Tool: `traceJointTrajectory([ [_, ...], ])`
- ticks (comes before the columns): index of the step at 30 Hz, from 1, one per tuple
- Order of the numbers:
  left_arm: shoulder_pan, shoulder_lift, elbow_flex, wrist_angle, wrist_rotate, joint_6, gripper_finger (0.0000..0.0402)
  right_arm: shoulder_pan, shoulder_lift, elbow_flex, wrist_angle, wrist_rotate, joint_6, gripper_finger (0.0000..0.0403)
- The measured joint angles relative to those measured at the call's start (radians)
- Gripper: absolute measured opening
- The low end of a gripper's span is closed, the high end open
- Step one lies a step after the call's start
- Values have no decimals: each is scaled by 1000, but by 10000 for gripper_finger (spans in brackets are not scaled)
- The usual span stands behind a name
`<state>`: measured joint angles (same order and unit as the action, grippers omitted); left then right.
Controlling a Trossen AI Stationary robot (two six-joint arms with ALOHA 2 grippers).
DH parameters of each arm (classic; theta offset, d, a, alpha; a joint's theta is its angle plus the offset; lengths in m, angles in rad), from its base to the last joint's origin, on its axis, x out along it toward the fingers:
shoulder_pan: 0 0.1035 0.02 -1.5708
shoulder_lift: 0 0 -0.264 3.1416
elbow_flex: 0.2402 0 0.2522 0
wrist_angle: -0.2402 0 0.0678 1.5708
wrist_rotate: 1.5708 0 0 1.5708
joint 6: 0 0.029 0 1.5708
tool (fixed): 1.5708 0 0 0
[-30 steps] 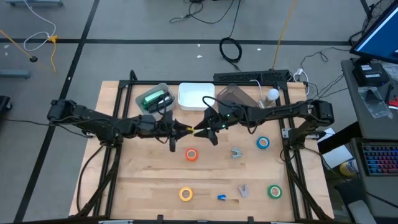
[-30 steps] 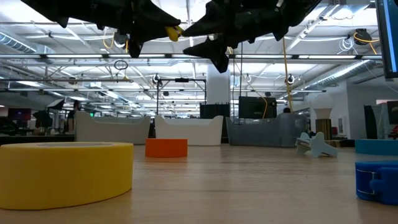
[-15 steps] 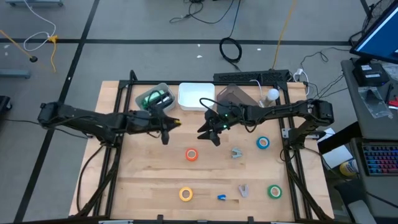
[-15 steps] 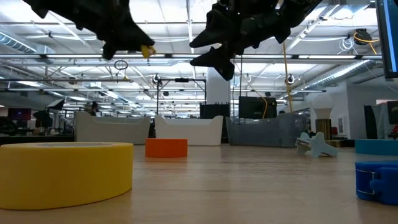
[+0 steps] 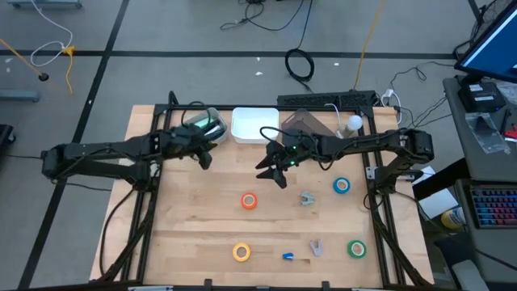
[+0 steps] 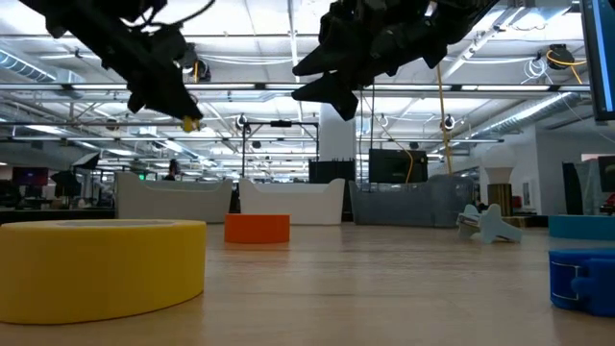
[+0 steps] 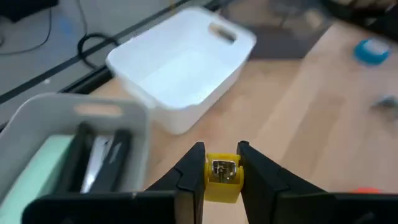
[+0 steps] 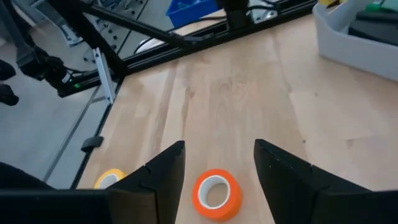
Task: Pick and place Stapler, Stapler remover, tape
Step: Put the yellow stapler into the gray bin
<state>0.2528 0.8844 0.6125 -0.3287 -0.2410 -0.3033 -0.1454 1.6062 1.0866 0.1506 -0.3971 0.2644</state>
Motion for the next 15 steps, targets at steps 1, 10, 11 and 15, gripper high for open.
traceJointTrajectory([
  [1,26,5,0,-13,19,12,71,-4,0,0,2,0,-1,187],
  [10,254,40,0,-144,128,162,79,-24,0,0,11,4,-83,187],
  [11,276,49,0,-157,144,179,80,-28,-5,0,10,5,-88,187],
  [15,348,93,0,-171,193,235,73,-47,-53,-37,35,7,-101,187],
])
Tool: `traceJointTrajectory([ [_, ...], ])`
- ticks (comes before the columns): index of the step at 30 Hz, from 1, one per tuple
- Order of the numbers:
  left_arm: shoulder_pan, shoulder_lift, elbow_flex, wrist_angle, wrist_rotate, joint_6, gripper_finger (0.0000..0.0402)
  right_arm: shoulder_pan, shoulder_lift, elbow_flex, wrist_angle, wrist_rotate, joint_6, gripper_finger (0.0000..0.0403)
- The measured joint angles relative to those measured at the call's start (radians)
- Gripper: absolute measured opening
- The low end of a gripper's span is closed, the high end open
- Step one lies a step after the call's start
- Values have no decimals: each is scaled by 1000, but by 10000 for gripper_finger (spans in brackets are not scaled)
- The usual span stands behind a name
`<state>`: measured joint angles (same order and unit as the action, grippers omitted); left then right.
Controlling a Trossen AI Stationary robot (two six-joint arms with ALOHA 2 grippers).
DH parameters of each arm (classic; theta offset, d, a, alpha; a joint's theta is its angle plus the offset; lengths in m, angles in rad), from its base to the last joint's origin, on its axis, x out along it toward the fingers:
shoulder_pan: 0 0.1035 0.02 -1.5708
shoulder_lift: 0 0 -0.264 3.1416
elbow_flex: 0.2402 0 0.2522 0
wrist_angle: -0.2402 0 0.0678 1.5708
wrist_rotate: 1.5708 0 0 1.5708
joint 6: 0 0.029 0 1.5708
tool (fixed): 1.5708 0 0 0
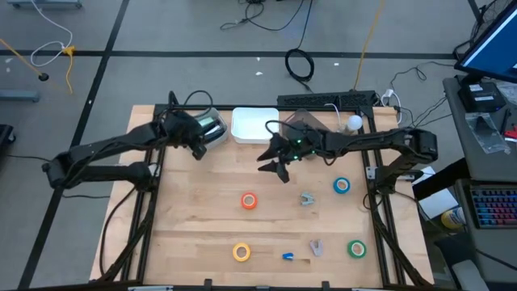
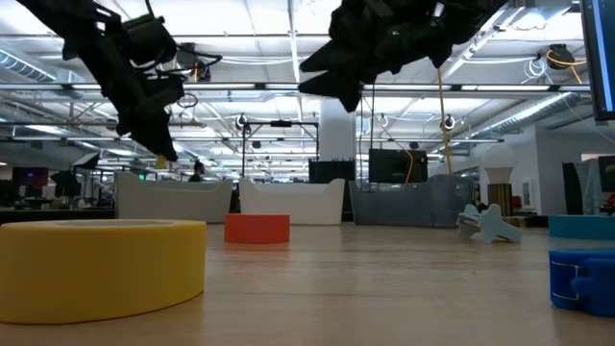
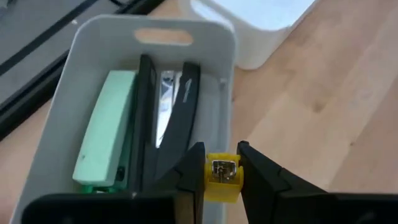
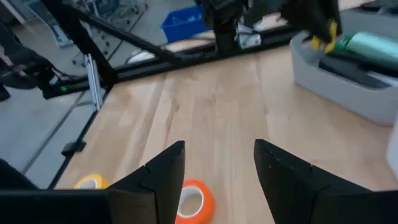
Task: Pick and place Stapler, Stapler remover, tape
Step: Put the yellow stapler into the gray bin
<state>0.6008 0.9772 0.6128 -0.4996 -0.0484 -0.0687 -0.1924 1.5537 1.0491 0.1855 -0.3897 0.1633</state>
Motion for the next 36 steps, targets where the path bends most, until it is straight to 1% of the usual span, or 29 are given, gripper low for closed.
traceJointTrajectory([
  [3,38,40,0,-1,6,8,70,-21,-74,-78,29,-1,8,186],
  [5,60,65,0,-7,7,8,70,-36,-133,-134,88,0,15,185],
  [9,96,110,0,-29,48,-8,79,-63,-268,-267,162,1,38,187],
  [12,110,133,8,-66,73,-41,75,-84,-370,-364,215,0,53,187],
  [16,119,161,70,-130,72,-35,70,-119,-487,-479,280,4,104,185],
  [20,119,222,151,-200,36,-1,78,-151,-575,-570,344,3,143,184],
  [25,119,339,248,-302,21,51,70,-174,-638,-652,415,4,172,184],
  [28,128,410,310,-366,20,71,73,-176,-666,-690,450,4,189,187],
  [32,140,498,394,-497,-8,119,80,-176,-681,-712,456,0,199,185],
  [36,146,565,460,-597,-23,147,71,-176,-682,-716,460,1,194,183],
])
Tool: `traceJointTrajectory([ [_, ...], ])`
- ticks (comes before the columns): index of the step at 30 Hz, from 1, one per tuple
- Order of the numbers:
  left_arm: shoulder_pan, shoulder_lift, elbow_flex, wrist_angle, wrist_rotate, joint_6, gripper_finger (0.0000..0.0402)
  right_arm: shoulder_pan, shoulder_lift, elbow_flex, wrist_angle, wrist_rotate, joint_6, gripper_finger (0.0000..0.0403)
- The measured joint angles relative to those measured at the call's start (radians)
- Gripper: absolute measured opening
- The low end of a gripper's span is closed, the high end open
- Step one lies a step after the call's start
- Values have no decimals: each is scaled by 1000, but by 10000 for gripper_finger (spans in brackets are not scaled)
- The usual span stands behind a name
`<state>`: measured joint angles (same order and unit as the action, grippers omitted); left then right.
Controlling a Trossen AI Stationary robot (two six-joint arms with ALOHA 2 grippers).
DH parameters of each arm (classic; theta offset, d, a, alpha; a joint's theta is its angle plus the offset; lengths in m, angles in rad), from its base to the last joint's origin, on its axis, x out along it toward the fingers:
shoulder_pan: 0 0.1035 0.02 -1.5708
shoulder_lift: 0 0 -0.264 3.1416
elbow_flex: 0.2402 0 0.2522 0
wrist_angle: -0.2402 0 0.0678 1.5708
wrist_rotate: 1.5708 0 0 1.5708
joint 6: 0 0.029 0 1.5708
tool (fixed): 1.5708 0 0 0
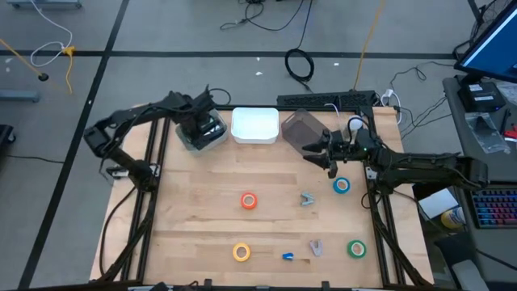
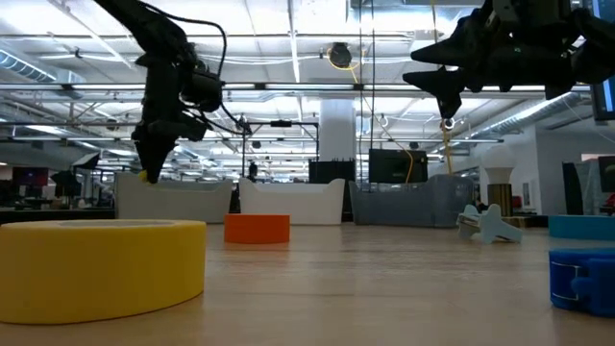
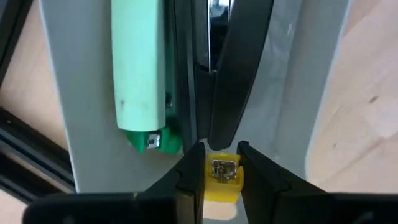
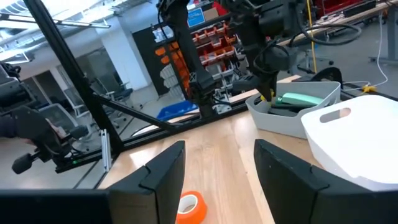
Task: Pick and place Stapler, Stapler remover, tape
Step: Put the yellow stapler into the gray bin, then put the blue stapler into the gray bin
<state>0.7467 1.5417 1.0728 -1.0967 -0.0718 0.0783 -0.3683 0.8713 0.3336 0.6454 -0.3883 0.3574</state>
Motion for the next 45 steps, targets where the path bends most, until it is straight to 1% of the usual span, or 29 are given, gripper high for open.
traceJointTrajectory([
  [3,-1,36,25,-33,0,6,72,0,0,0,2,0,-6,186],
  [7,-1,73,27,-78,2,6,82,0,0,0,2,1,-16,186],
  [11,-3,99,27,-97,19,5,77,1,0,0,2,23,-35,183],
  [15,-3,109,27,-104,20,7,72,0,0,0,1,93,-60,185],
  [18,-3,108,27,-105,24,18,79,-4,0,0,2,126,-83,187],
  [21,-3,108,27,-107,25,21,83,-18,0,0,1,127,-90,185],
  [27,-3,108,27,-103,46,22,75,-26,0,0,1,126,-99,181],
  [35,-10,108,26,-81,45,83,106,-26,0,0,1,125,-99,181],
  [45,-24,108,26,-72,38,96,131,-26,0,0,1,125,-97,180],
])
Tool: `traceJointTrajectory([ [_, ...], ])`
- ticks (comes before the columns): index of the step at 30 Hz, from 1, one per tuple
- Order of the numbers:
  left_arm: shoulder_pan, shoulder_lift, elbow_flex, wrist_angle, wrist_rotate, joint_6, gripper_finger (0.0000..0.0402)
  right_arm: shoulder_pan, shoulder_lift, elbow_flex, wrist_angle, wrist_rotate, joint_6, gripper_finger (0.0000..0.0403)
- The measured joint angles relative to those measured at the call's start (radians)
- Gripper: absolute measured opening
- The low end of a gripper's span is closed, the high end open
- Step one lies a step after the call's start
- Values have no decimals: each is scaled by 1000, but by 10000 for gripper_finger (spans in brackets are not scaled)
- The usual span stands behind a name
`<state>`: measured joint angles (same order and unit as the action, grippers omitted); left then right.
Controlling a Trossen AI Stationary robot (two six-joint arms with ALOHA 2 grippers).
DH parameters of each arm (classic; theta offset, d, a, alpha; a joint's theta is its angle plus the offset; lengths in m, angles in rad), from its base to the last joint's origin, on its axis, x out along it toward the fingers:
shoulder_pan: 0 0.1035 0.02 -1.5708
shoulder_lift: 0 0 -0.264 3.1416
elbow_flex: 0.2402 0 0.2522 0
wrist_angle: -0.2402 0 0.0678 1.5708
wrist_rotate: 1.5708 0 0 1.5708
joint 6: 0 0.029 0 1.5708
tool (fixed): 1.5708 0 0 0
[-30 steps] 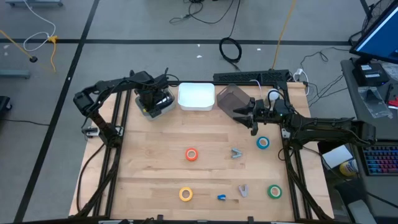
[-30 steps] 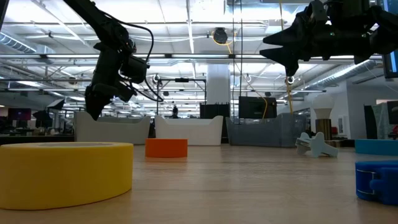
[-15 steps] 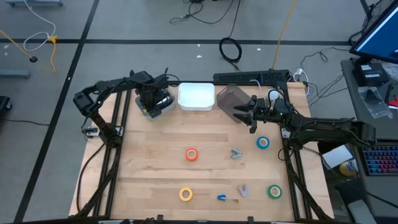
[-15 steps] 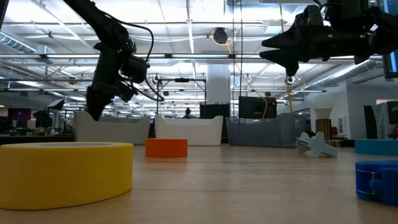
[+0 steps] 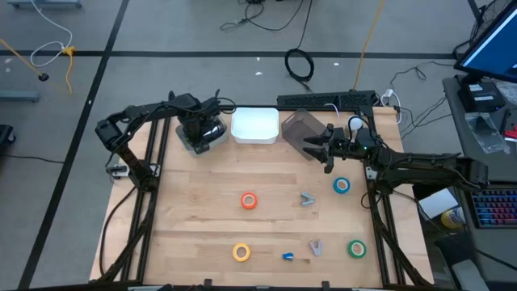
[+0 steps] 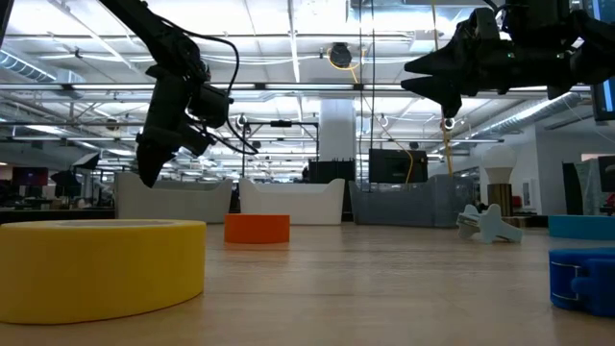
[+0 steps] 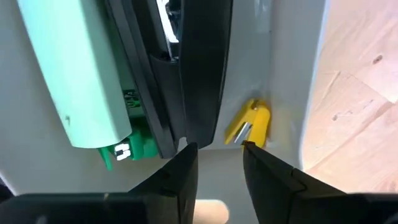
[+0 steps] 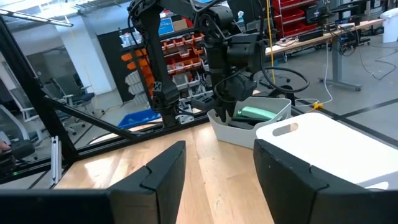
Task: Pick and place Stapler, Stapler remover, tape
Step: Put the blue stapler into the gray bin
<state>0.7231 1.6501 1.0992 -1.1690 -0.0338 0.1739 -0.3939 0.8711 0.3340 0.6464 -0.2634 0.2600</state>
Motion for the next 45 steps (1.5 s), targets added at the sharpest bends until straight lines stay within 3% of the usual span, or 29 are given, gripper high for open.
traceJointTrajectory([
  [5,4,0,27,-22,-19,-42,146,0,0,0,0,2,-1,180],
  [16,-21,-9,271,-139,12,-137,147,0,0,1,-8,1,23,180],
  [25,-96,-123,296,-128,32,-155,147,1,0,1,-7,1,23,180],
  [28,-124,-175,296,-106,76,-150,147,1,0,1,-7,1,23,180],
  [37,-252,-331,296,23,340,-97,147,1,0,1,-7,0,24,180],
  [45,-438,-397,296,79,369,-105,147,1,0,1,0,0,24,180],
])
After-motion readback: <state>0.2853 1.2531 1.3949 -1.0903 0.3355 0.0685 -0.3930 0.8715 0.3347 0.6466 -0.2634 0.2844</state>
